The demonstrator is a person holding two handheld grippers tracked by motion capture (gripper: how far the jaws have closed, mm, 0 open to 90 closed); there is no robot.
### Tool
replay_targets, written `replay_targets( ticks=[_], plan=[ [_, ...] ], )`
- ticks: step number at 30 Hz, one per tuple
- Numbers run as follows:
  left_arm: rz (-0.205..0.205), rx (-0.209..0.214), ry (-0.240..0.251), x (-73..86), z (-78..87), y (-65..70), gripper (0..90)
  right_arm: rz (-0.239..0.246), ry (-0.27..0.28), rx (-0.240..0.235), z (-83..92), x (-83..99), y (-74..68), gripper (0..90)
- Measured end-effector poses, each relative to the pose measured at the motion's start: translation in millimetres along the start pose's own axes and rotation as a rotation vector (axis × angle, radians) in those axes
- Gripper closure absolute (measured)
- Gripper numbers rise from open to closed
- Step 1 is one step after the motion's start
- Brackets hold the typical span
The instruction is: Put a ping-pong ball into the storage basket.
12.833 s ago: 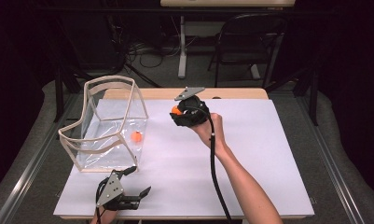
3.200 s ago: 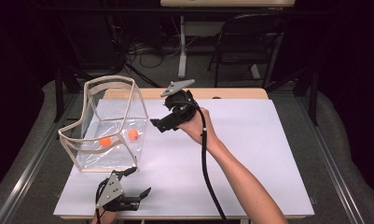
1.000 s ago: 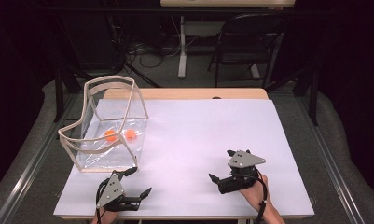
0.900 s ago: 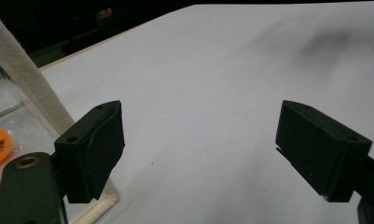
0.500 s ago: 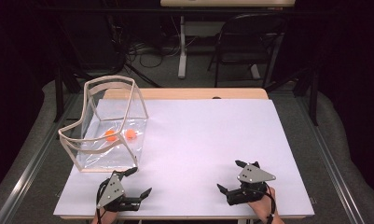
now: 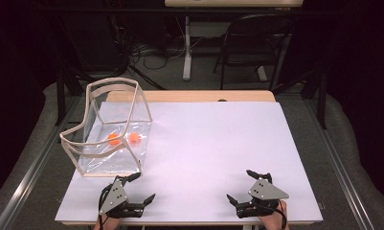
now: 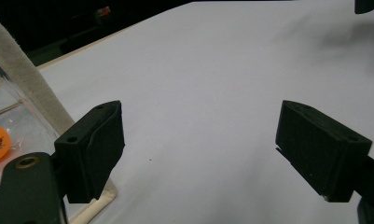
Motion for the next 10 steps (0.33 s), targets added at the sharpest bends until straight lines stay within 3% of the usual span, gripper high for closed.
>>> replay_targets(
  ticks=[10],
  plan=[
    [0.012,-0.009,-0.011,1.1,1.2,-1.3,15.5,0.008,0.021,-0.003,0.7,-1.1,0.0,0.0]
  ],
)
Point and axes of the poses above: each handheld gripper's, and its own axes: z roughly backward along the jaws, x roughly out of its underside, y roughly to its right, the point moved 2 cm from there along -z, roughly forward along the jaws, and after that the axes turned 5 degrees about y, right-handed, at the moved point
